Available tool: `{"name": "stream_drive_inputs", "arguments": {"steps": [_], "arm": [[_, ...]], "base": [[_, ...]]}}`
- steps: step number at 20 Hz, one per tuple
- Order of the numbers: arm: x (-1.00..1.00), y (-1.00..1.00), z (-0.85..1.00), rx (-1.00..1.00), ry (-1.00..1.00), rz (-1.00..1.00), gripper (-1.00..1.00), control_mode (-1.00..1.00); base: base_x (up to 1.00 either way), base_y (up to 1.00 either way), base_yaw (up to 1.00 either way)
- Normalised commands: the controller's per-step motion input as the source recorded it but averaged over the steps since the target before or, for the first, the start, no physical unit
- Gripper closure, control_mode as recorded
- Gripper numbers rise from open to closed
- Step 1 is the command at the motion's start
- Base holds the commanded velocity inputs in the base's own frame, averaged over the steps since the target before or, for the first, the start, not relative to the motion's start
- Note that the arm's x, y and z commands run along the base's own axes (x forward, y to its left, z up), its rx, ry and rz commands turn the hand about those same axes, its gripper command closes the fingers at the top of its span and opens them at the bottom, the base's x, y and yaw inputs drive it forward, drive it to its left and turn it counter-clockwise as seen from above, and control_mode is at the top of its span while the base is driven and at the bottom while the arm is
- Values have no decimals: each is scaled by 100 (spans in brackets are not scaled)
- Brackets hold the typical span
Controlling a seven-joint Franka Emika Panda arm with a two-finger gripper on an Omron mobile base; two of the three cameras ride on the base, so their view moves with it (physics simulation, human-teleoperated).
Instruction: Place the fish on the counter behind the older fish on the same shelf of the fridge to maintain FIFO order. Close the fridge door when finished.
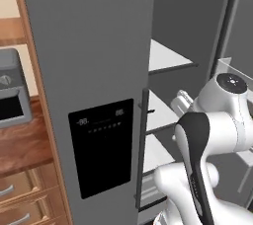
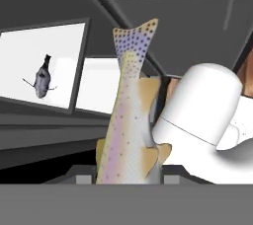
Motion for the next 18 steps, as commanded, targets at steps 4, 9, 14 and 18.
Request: {"name": "stream_drive_inputs", "arguments": {"steps": [4, 9, 14, 18], "arm": [[0, 0, 0, 0, 0, 0, 100, 100], [0, 0, 0, 0, 0, 0, 100, 100], [0, 0, 0, 0, 0, 0, 100, 100], [0, 0, 0, 0, 0, 0, 100, 100]], "base": [[44, -17, 16], [41, -20, 16], [16, -43, 13], [26, -27, 9]]}}
